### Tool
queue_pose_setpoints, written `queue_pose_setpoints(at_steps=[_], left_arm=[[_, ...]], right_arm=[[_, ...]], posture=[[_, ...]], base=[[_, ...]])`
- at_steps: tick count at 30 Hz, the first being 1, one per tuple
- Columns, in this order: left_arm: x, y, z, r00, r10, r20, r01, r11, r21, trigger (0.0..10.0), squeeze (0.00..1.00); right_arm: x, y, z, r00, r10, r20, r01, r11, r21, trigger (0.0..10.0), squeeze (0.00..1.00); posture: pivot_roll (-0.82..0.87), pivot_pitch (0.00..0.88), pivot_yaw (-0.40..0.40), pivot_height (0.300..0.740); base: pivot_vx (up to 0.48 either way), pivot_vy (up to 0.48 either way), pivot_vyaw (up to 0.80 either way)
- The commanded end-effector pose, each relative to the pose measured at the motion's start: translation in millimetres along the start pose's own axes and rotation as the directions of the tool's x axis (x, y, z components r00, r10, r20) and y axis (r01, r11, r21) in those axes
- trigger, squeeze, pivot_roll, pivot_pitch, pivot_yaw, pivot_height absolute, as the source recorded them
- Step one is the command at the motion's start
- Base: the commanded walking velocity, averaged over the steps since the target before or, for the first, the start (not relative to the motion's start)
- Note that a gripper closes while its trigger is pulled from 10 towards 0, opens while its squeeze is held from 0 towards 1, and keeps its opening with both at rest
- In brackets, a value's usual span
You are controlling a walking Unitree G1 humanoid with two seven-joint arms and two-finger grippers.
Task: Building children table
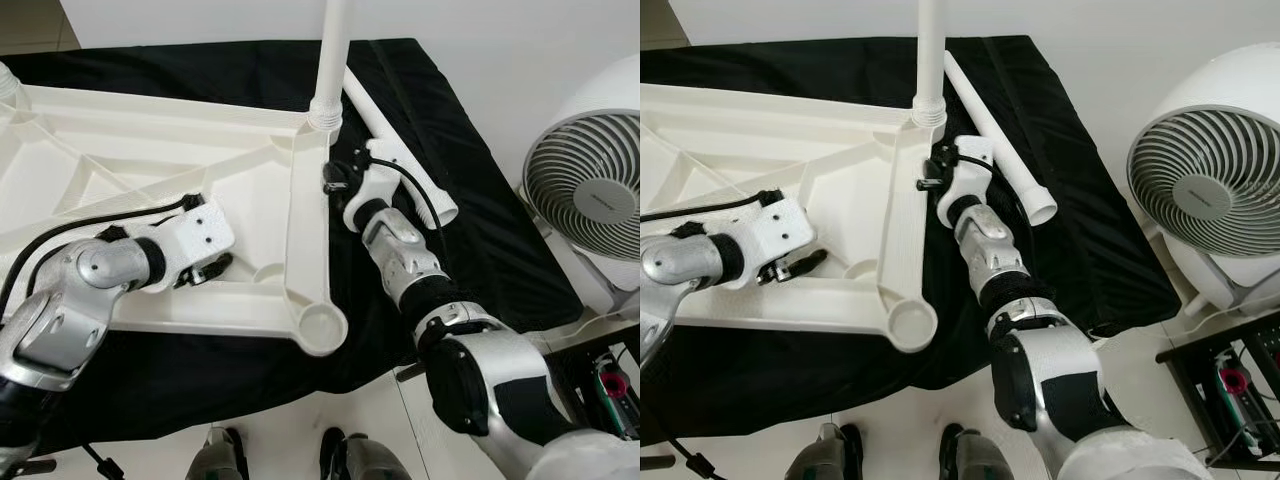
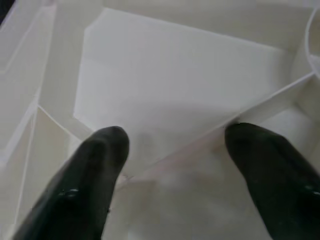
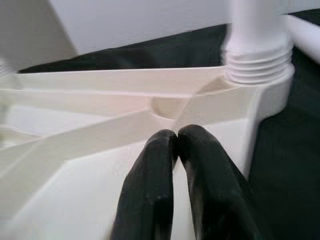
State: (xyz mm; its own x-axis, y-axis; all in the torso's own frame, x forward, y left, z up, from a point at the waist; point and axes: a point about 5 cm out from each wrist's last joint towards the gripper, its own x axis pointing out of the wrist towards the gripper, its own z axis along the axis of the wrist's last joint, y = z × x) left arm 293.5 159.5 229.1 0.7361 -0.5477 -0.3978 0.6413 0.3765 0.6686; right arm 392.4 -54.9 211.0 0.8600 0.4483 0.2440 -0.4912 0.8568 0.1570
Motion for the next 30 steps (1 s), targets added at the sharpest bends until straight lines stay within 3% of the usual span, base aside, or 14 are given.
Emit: queue_pose_setpoints(at_steps=[1, 4, 7, 8, 10, 11, 15, 18, 20, 22, 23, 25, 30], left_arm=[[1.4, -0.7, 2.6, 1.0, -0.009, 0.028, 0.01, 1.0, 0.0, 10.0, 1.0], [1.2, 1.5, 2.4, 0.999, -0.017, 0.029, 0.017, 1.0, 0.006, 10.0, 1.0], [1.5, 15.2, 4.3, 1.0, 0.009, 0.028, -0.01, 0.999, 0.045, 10.0, 1.0], [1.7, 20.3, 5.2, 0.999, 0.021, 0.035, -0.023, 0.998, 0.056, 10.0, 0.12], [1.7, 20.3, 5.2, 0.999, 0.021, 0.035, -0.023, 0.998, 0.056, 10.0, 0.12], [2.2, 23.7, 7.1, 0.998, 0.022, 0.056, -0.025, 0.998, 0.054, 10.0, 0.0], [2.2, 25.9, 9.1, 0.996, 0.023, 0.082, -0.028, 0.998, 0.054, 10.0, 0.0], [2.7, 29.7, 14.3, 0.987, 0.003, 0.163, -0.011, 0.999, 0.045, 10.0, 0.0], [2.7, 29.7, 14.3, 0.987, 0.003, 0.163, -0.011, 0.999, 0.045, 10.0, 0.0], [4.1, 30.7, 16.7, 0.976, -0.033, 0.215, 0.023, 0.998, 0.053, 10.0, 0.0], [4.1, 30.7, 16.7, 0.976, -0.033, 0.215, 0.023, 0.998, 0.053, 10.0, 0.0], [10.7, 32.0, 10.0, 0.973, -0.082, 0.218, 0.069, 0.995, 0.069, 10.0, 0.0], [15.7, 32.4, 4.5, 0.971, -0.115, 0.208, 0.099, 0.991, 0.086, 10.0, 0.0]], right_arm=[[-5.7, -4.4, -5.1, 1.0, -0.005, -0.013, 0.005, 1.0, -0.005, 10.0, 0.0], [-9.1, -5.9, -4.5, 1.0, -0.003, 0.001, 0.003, 1.0, -0.005, 10.0, 0.0], [-26.3, -13.0, 2.3, 0.998, 0.008, 0.063, -0.007, 1.0, -0.017, 10.0, 0.0], [-35.2, -16.9, 6.4, 0.995, -0.001, 0.098, 0.004, 1.0, -0.025, 10.0, 0.0], [-35.2, -16.9, 6.4, 0.995, -0.001, 0.098, 0.004, 1.0, -0.025, 10.0, 0.0], [-43.7, -21.1, 11.0, 0.991, -0.02, 0.132, 0.024, 0.999, -0.031, 10.0, 0.0], [-50.7, -25.5, 15.2, 0.986, -0.045, 0.164, 0.052, 0.998, -0.037, 10.0, 0.0], [-70.0, -32.9, 24.8, 0.968, -0.094, 0.234, 0.11, 0.992, -0.056, 10.0, 0.0], [-70.0, -32.9, 24.8, 0.968, -0.094, 0.234, 0.11, 0.992, -0.056, 10.0, 0.0], [-87.7, -35.8, 30.8, 0.952, -0.123, 0.279, 0.147, 0.987, -0.065, 10.0, 0.0], [-87.7, -35.8, 30.8, 0.952, -0.123, 0.279, 0.147, 0.987, -0.065, 10.0, 0.0], [-109.3, -35.1, 32.3, 0.945, -0.15, 0.291, 0.179, 0.981, -0.078, 10.0, 0.0], [-120.4, -32.6, 32.4, 0.942, -0.169, 0.291, 0.2, 0.977, -0.078, 10.0, 0.0]], posture=[[0.16, 0.206, -0.077, 0.74], [0.15, 0.203, -0.072, 0.74], [0.14, 0.197, -0.065, 0.74], [0.14, 0.194, -0.06, 0.74], [0.14, 0.194, -0.06, 0.74], [0.14, 0.195, -0.06, 0.74], [0.14, 0.196, -0.059, 0.74], [0.14, 0.195, -0.056, 0.74], [0.14, 0.195, -0.056, 0.74], [0.14, 0.193, -0.055, 0.74], [0.14, 0.193, -0.055, 0.74], [0.12, 0.189, -0.051, 0.74], [0.12, 0.188, -0.049, 0.74]], base=[[0.0, 0.0, 0.0], [0.0, 0.0, 0.0], [0.0, 0.0, 0.0], [0.0, 0.0, 0.0], [0.0, 0.0, 0.0], [0.0, 0.0, 0.0], [0.0, 0.0, 0.0], [0.0, 0.0, 0.0], [0.0, 0.0, 0.0], [0.0, 0.0, 0.0], [0.0, 0.0, 0.0], [0.0, 0.0, 0.0], [0.0, 0.0, 0.0]])
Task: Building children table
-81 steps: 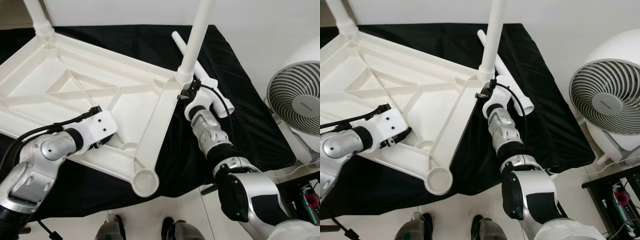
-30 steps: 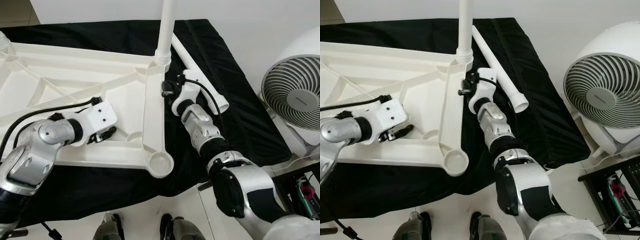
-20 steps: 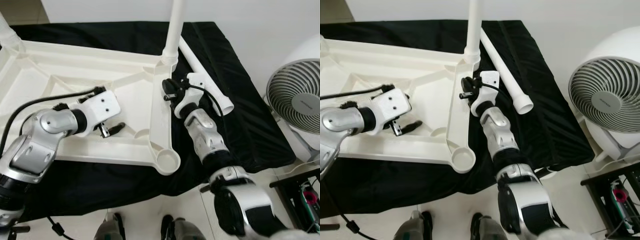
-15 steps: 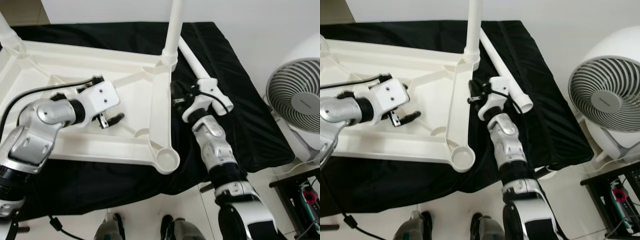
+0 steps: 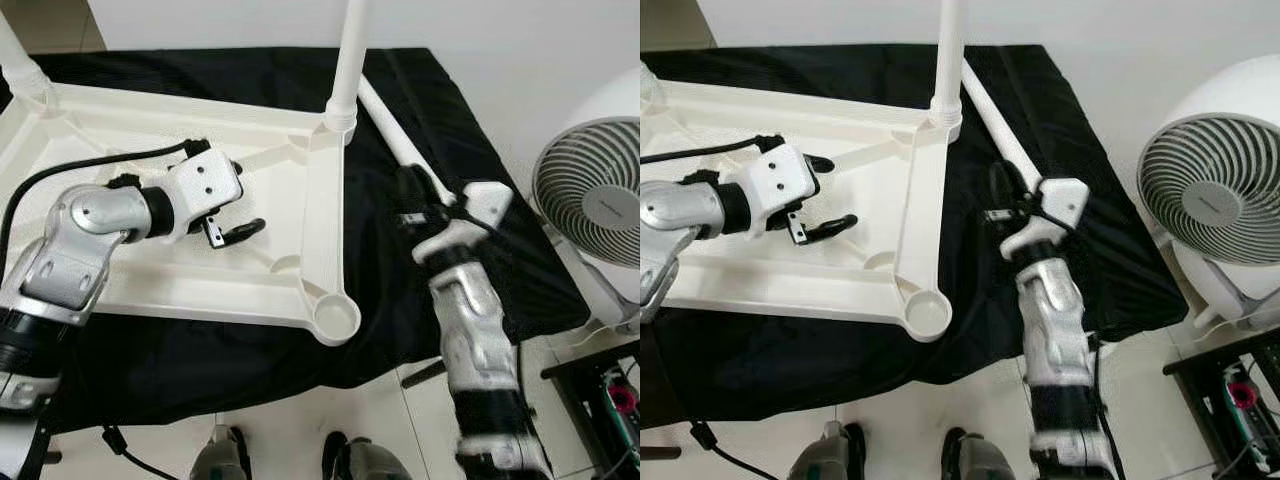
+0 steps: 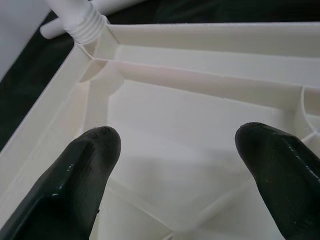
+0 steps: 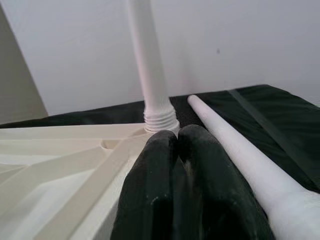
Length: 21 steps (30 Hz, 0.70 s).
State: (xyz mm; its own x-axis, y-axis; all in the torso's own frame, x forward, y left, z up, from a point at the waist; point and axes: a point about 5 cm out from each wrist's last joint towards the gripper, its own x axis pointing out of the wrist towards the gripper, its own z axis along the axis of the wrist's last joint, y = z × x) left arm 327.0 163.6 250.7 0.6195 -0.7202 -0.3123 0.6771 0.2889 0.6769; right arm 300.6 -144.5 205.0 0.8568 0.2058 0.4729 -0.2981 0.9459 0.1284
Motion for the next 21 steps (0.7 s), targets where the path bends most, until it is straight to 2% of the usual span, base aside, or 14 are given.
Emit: queue_pose_setpoints(at_steps=[1, 7, 15, 19, 21], left_arm=[[4.7, -4.7, -1.9, 0.999, -0.045, -0.006, 0.045, 0.999, 0.023, 10.0, 0.0], [14.6, -11.4, -14.9, 0.988, -0.14, -0.06, 0.144, 0.987, 0.076, 10.0, 0.0], [14.0, -9.9, -20.7, 0.973, -0.218, -0.074, 0.224, 0.971, 0.079, 10.0, 0.0], [11.4, -10.2, -27.9, 0.951, -0.297, -0.082, 0.304, 0.948, 0.097, 10.0, 0.0], [9.0, -6.3, -26.8, 0.952, -0.301, -0.064, 0.305, 0.95, 0.073, 10.0, 0.0]], right_arm=[[-3.5, 1.6, 3.6, 1.0, -0.008, 0.003, 0.008, 1.0, 0.005, 10.0, 0.0], [-28.0, 15.2, -2.2, 0.998, 0.005, -0.06, -0.006, 1.0, -0.025, 10.0, 0.0], [-39.3, 12.4, -2.6, 0.995, -0.016, -0.098, 0.013, 0.999, -0.035, 10.0, 0.0], [-43.8, 13.2, 2.0, 0.992, -0.018, -0.121, 0.013, 0.999, -0.041, 10.0, 0.0], [-44.8, 12.6, 2.4, 0.992, -0.018, -0.125, 0.013, 0.999, -0.044, 10.0, 0.0]], posture=[[0.12, 0.187, -0.048, 0.74], [0.1, 0.189, -0.043, 0.74], [0.09, 0.189, -0.039, 0.74], [0.09, 0.19, -0.039, 0.74], [0.09, 0.19, -0.037, 0.74]], base=[[0.0, 0.0, 0.0], [0.0, 0.0, 0.0], [0.0, 0.0, 0.0], [0.0, 0.0, 0.0], [0.0, 0.0, 0.0]])
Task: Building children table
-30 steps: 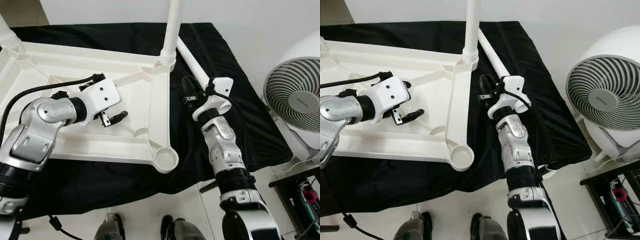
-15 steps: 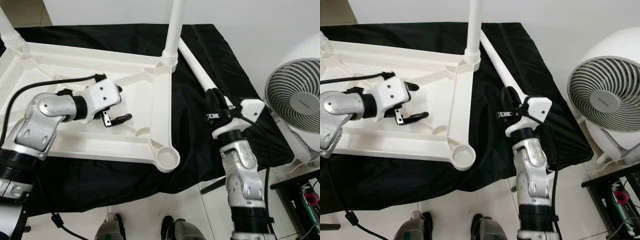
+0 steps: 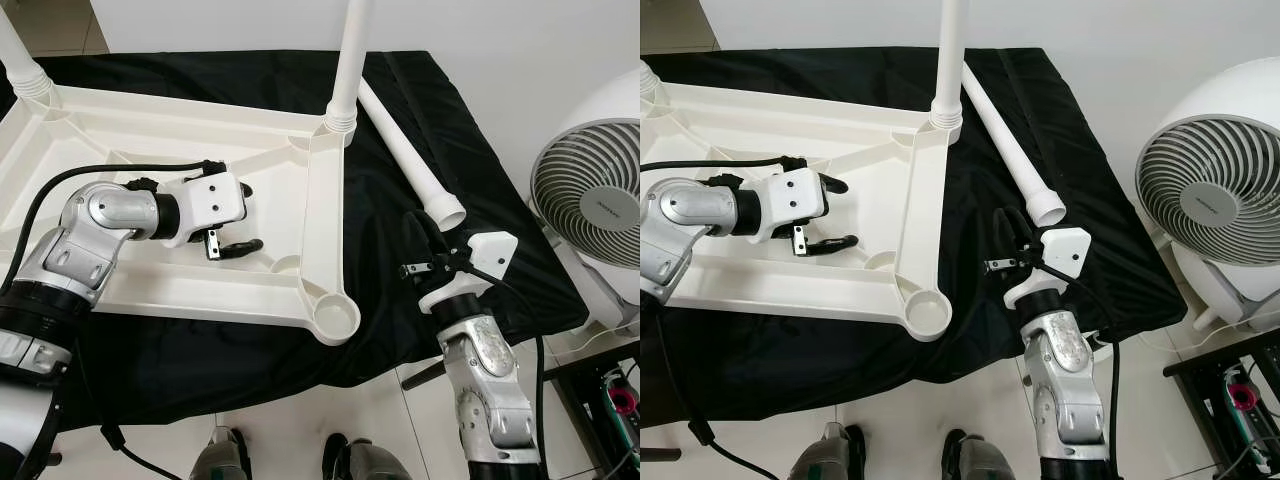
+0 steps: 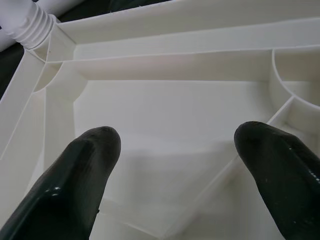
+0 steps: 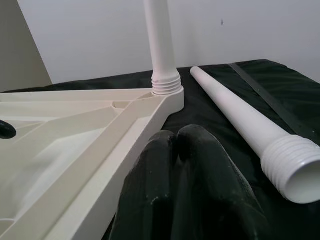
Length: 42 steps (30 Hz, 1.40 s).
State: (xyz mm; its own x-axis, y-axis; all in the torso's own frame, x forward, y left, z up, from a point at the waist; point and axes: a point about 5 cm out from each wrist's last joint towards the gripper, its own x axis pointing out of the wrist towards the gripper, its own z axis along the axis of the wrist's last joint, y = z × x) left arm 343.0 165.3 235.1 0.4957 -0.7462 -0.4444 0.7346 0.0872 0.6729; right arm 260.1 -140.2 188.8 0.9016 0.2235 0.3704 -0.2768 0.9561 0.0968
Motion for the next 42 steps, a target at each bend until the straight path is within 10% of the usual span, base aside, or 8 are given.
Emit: queue_pose_setpoints(at_steps=[1, 11, 38, 39, 41, 42], left_arm=[[-2.9, -8.7, -8.2, 0.991, -0.127, -0.029, 0.127, 0.992, -0.025, 10.0, 0.0], [-16.5, 8.3, -3.7, 0.985, -0.131, 0.115, 0.147, 0.978, -0.146, 10.0, 0.0], [18.6, -0.3, -10.5, 0.984, -0.179, 0.025, 0.18, 0.983, -0.036, 9.6, 0.0], [20.6, -1.4, -10.9, 0.982, -0.188, 0.02, 0.189, 0.982, -0.03, 4.5, 0.0], [23.0, -3.0, -11.0, 0.979, -0.203, 0.02, 0.203, 0.979, -0.023, 0.0, 0.0], [24.1, -3.3, -11.1, 0.979, -0.205, 0.02, 0.205, 0.979, -0.016, 0.0, 0.0]], right_arm=[[-3.4, -1.5, 0.1, 1.0, -0.008, -0.013, 0.008, 1.0, -0.004, 10.0, 0.0], [-7.8, 1.0, 0.3, 0.999, -0.006, -0.037, 0.006, 1.0, -0.005, 10.0, 0.0], [-13.0, 1.4, 5.4, 0.999, -0.019, -0.051, 0.018, 1.0, -0.018, 10.0, 0.0], [-13.5, 1.3, 5.5, 0.998, -0.021, -0.052, 0.02, 1.0, -0.021, 10.0, 0.0], [-14.3, 1.2, 5.8, 0.998, -0.025, -0.053, 0.023, 0.999, -0.026, 10.0, 0.0], [-14.7, 1.1, 6.0, 0.998, -0.026, -0.053, 0.025, 0.999, -0.027, 10.0, 0.0]], posture=[[0.09, 0.19, -0.037, 0.74], [0.08, 0.19, -0.037, 0.74], [0.04, 0.188, -0.018, 0.74], [0.04, 0.187, -0.015, 0.74], [0.03, 0.186, -0.011, 0.74], [0.03, 0.186, -0.011, 0.74]], base=[[0.0, 0.0, 0.0], [0.0, 0.0, 0.0], [0.0, 0.0, 0.0], [0.0, 0.0, 0.0], [0.0, 0.0, 0.0], [0.0, 0.0, 0.0]])
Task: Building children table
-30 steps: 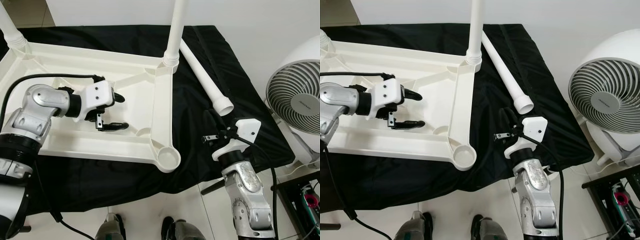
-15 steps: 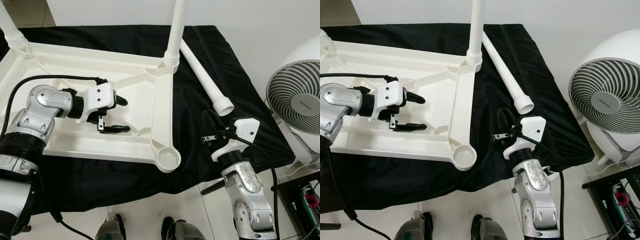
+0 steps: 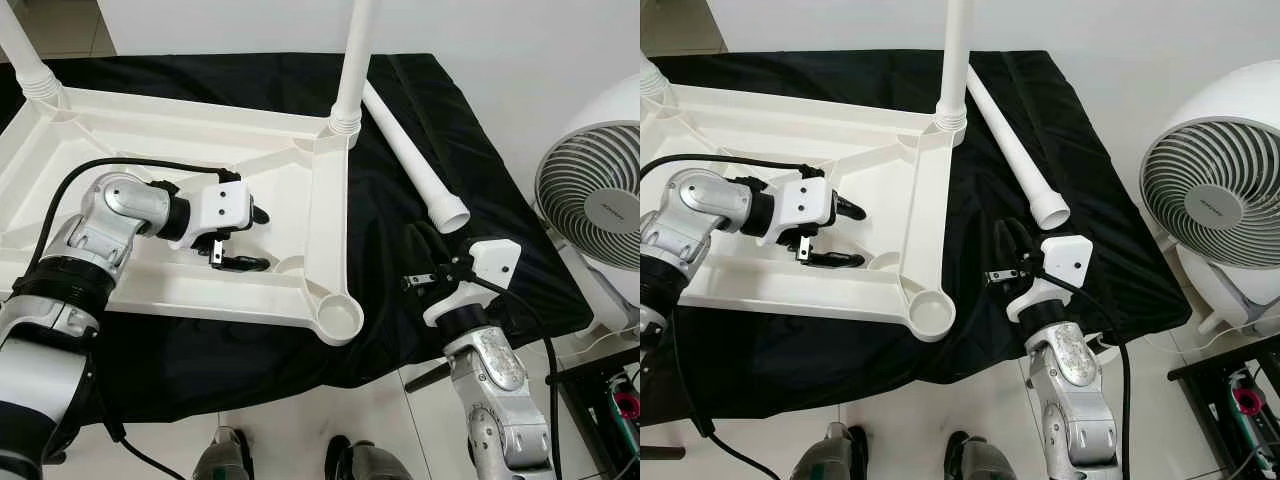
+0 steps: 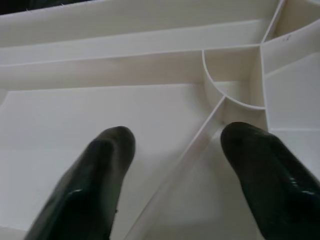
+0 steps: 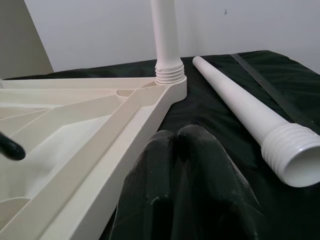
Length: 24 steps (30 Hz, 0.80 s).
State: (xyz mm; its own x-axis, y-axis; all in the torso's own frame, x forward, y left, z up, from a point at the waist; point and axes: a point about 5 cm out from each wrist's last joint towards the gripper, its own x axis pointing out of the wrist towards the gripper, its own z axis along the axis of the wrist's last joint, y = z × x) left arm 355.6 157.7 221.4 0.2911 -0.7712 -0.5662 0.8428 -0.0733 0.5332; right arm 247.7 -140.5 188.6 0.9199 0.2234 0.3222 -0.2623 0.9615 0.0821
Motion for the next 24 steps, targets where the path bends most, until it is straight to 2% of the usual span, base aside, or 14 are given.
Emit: queue_pose_setpoints(at_steps=[1, 21, 22, 23, 24], left_arm=[[7.3, -1.1, -3.6, 0.999, 0.027, -0.02, -0.027, 1.0, 0.001, 0.0, 0.0], [17.2, 0.8, -4.6, 1.0, -0.003, -0.029, 0.003, 1.0, 0.016, 0.0, 0.0], [22.3, -2.1, -3.2, 1.0, -0.02, -0.019, 0.02, 0.999, 0.026, 0.0, 0.0], [24.5, -3.0, -2.4, 1.0, -0.021, -0.018, 0.022, 0.999, 0.048, 1.7, 0.0], [24.5, -3.0, -2.4, 1.0, -0.021, -0.018, 0.022, 0.999, 0.048, 1.7, 0.0]], right_arm=[[-3.8, -2.3, 1.9, 1.0, -0.019, -0.003, 0.019, 1.0, -0.008, 10.0, 0.0], [-5.6, -3.3, 2.9, 0.999, -0.036, -0.007, 0.035, 0.999, -0.015, 10.0, 0.0], [-5.1, -3.9, 3.0, 0.999, -0.041, -0.006, 0.041, 0.999, -0.016, 10.0, 0.0], [-4.8, -3.9, 3.0, 0.999, -0.042, -0.005, 0.042, 0.999, -0.017, 10.0, 0.0], [-4.8, -3.9, 3.0, 0.999, -0.042, -0.005, 0.042, 0.999, -0.017, 10.0, 0.0]], posture=[[0.03, 0.187, -0.008, 0.74], [0.02, 0.196, 0.006, 0.74], [0.02, 0.199, 0.008, 0.74], [0.02, 0.2, 0.008, 0.74], [0.02, 0.2, 0.008, 0.74]], base=[[0.0, 0.0, 0.0], [0.0, 0.0, 0.0], [0.0, 0.0, 0.0], [0.0, 0.0, 0.0], [0.0, 0.0, 0.0]])
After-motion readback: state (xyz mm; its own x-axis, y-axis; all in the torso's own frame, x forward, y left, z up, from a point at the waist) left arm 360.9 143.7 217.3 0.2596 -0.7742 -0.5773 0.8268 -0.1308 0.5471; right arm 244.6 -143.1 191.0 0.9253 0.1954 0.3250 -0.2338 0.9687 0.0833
